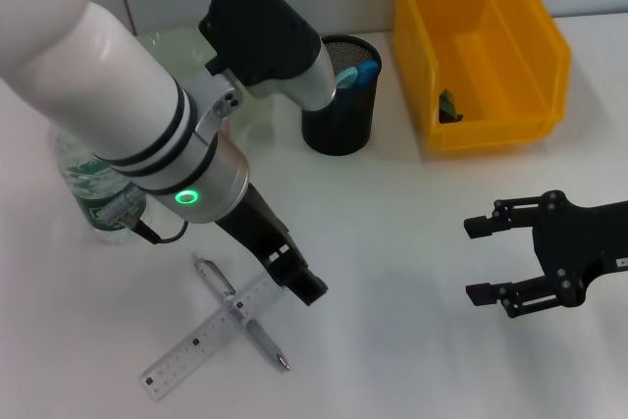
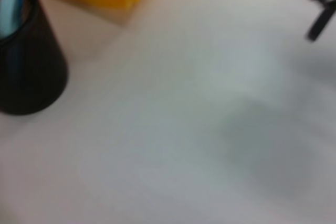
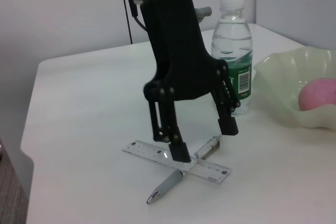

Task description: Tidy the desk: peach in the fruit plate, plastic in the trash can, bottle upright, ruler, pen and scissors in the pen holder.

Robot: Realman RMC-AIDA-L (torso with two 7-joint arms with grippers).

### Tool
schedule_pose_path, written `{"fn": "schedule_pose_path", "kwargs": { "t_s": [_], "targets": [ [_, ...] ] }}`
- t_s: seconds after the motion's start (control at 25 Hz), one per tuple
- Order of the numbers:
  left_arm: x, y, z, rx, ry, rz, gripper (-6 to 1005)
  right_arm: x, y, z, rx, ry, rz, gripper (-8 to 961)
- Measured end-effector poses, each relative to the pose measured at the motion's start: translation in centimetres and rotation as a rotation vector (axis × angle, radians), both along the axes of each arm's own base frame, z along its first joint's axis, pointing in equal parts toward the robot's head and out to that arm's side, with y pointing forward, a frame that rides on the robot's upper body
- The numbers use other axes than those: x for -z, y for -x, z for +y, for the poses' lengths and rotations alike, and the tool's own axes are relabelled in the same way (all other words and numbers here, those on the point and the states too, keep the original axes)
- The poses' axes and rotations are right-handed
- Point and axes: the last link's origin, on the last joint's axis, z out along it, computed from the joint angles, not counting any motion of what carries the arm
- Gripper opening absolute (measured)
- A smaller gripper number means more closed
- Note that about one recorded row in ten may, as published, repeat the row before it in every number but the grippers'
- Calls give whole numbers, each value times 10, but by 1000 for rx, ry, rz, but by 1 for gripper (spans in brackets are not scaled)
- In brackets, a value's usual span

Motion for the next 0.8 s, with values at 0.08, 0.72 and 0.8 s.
{"fn": "schedule_pose_path", "kwargs": {
  "t_s": [0.08,0.72,0.8],
  "targets": [
    [1,1,0,3,-7,14,856,0,0,0,0,0,0,777],
    [19,10,2,-51,-40,44,851,1,-3,-2,0,-8,-2,776],
    [25,15,1,-76,-41,65,850,1,-3,-2,0,-9,-2,776]
  ]
}}
